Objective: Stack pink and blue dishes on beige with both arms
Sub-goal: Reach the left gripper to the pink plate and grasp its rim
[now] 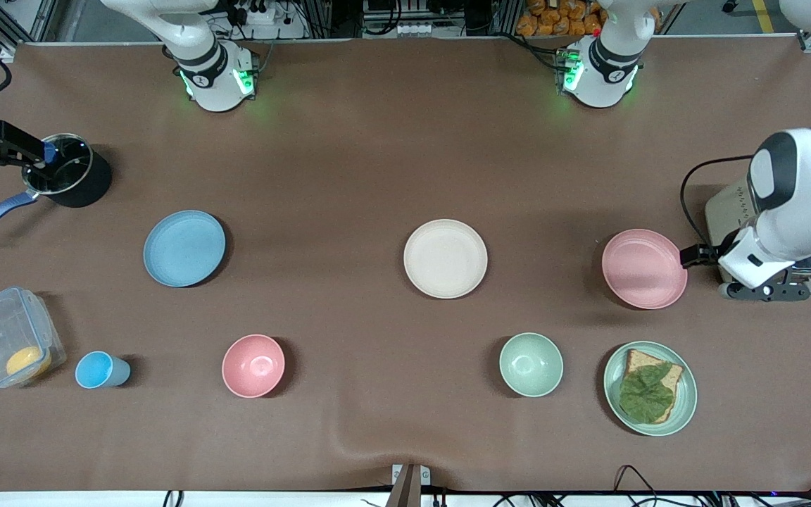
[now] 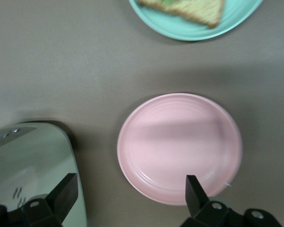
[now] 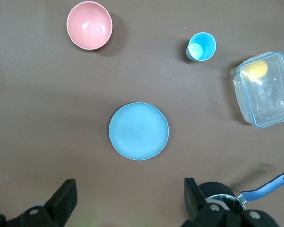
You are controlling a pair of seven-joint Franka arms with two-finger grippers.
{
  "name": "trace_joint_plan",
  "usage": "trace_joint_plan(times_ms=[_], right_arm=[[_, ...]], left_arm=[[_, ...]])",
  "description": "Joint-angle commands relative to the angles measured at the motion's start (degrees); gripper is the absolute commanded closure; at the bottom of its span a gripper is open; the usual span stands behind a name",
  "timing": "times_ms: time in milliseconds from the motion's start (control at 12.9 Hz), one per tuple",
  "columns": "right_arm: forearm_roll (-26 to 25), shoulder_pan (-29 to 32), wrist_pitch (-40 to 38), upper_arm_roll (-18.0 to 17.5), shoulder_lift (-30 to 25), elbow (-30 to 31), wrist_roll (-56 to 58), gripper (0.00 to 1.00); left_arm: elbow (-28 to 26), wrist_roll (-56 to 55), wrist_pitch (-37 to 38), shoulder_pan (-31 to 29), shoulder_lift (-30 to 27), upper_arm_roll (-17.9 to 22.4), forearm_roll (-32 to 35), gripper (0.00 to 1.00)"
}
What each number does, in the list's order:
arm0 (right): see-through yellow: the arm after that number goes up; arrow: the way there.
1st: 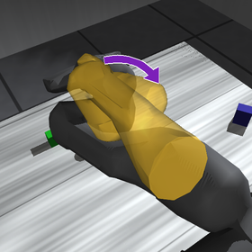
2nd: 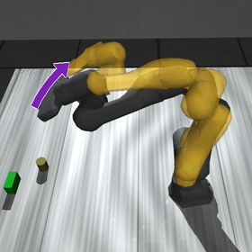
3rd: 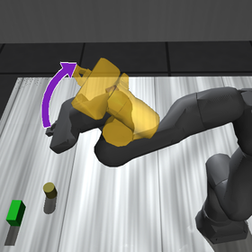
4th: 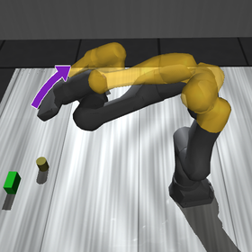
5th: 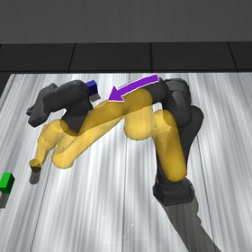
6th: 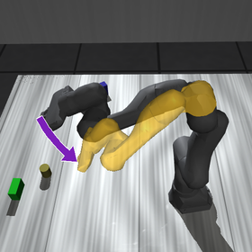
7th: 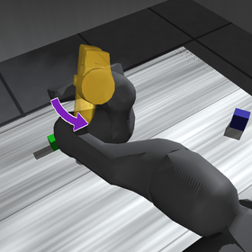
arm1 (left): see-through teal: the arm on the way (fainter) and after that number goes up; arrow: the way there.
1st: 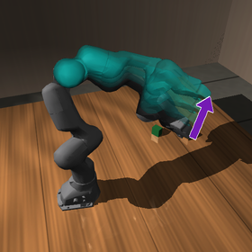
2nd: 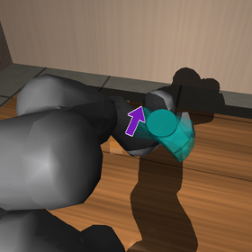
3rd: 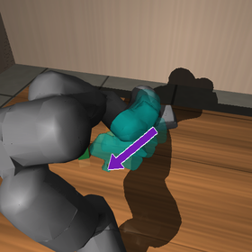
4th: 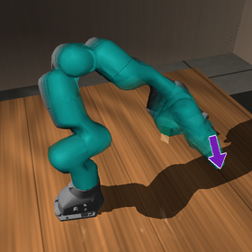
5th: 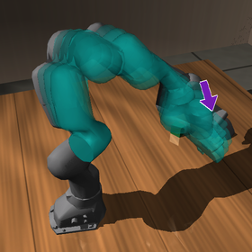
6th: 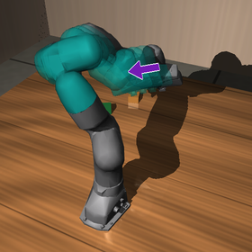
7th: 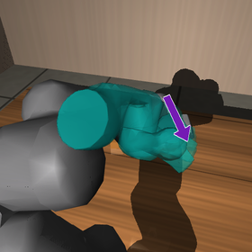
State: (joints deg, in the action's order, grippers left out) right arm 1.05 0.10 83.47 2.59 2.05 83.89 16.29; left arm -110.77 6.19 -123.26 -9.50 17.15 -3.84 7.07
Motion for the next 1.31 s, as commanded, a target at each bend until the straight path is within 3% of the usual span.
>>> trace_joint_plan(times_ms=[0,386,618,1005,1159,1237], right_arm=[[0.5,-0.9,-0.5,-0.3,1.1,0.0,-0.6,0.0],[-0.9,-5.2,0.2,-0.1,3.6,0.5,-0.6,0.0],[-0.9,-4.4,0.2,-0.1,4.6,2.2,-0.6,0.0],[-0.9,-4.1,-0.4,-0.1,5.2,2.3,-0.6,0.0],[-0.9,-4.1,-0.5,-0.1,5.2,2.3,-0.6,0.0],[-0.9,-4.1,-0.5,-0.1,5.2,2.3,-0.6,0.0]], left_arm=[[-0.1,2.5,-3.1,-2.3,4.5,-0.6,0.3,0.0],[-1.5,3.0,-6.7,-3.4,8.5,-0.7,0.4,0.0],[-3.0,3.0,-9.4,-4.1,10.4,-0.7,0.3,0.14],[-2.9,3.0,-9.9,-4.2,11.9,-0.7,0.3,0.17],[-2.9,3.0,-10.0,-4.7,12.2,-0.7,0.0,0.29],[-2.8,3.0,-10.0,-5.0,12.3,-0.7,0.0,0.41]])
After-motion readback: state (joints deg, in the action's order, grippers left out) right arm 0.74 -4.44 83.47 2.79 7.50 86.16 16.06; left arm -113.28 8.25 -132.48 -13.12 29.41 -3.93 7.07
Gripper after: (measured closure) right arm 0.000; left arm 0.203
